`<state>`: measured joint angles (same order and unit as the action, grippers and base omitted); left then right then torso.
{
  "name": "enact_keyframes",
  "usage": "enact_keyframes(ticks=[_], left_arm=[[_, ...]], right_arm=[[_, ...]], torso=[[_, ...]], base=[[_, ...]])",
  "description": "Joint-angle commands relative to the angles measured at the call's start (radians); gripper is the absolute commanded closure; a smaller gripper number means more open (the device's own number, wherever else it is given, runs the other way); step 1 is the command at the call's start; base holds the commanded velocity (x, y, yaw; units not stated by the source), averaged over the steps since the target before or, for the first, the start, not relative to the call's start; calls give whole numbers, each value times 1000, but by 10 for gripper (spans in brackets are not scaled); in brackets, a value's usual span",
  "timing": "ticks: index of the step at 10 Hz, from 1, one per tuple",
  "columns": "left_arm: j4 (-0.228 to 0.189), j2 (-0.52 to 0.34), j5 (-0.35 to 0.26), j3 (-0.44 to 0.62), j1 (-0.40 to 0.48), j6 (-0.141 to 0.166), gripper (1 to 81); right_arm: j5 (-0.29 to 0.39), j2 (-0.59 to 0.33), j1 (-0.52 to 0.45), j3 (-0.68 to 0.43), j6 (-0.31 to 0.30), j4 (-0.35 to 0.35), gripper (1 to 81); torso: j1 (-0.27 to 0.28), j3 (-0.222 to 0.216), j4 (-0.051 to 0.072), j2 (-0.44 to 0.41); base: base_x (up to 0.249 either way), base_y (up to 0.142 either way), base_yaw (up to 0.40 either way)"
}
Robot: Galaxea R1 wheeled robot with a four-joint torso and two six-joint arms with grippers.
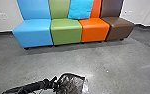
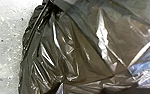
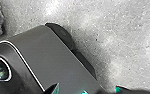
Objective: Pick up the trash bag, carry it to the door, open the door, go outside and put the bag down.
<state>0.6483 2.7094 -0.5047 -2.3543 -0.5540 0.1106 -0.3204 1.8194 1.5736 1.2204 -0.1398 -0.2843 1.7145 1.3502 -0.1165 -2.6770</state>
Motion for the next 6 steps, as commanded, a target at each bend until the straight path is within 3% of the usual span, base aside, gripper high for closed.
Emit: enact_keyframes(ticks=[1,3,4,6], left_arm=[[24,3,-72,-8,118,3,10],[24,23,-49,-27,118,1,10],[22,37,0,-37,113,3,10],[18,69,20,-52,111,3,10]], right_arm=[[72,-65,-16,-32,-1,0,10],[72,-67,-16,-38,-1,0,10],[72,-66,-16,-39,0,0,10],[72,-65,-16,-41,0,0,10]], torso=[[0,-3,0,0],[0,29,0,0],[0,35,0,0],[0,35,0,0]], base=[[0,0,0],[0,0,0],[0,0,0],[0,0,0]])
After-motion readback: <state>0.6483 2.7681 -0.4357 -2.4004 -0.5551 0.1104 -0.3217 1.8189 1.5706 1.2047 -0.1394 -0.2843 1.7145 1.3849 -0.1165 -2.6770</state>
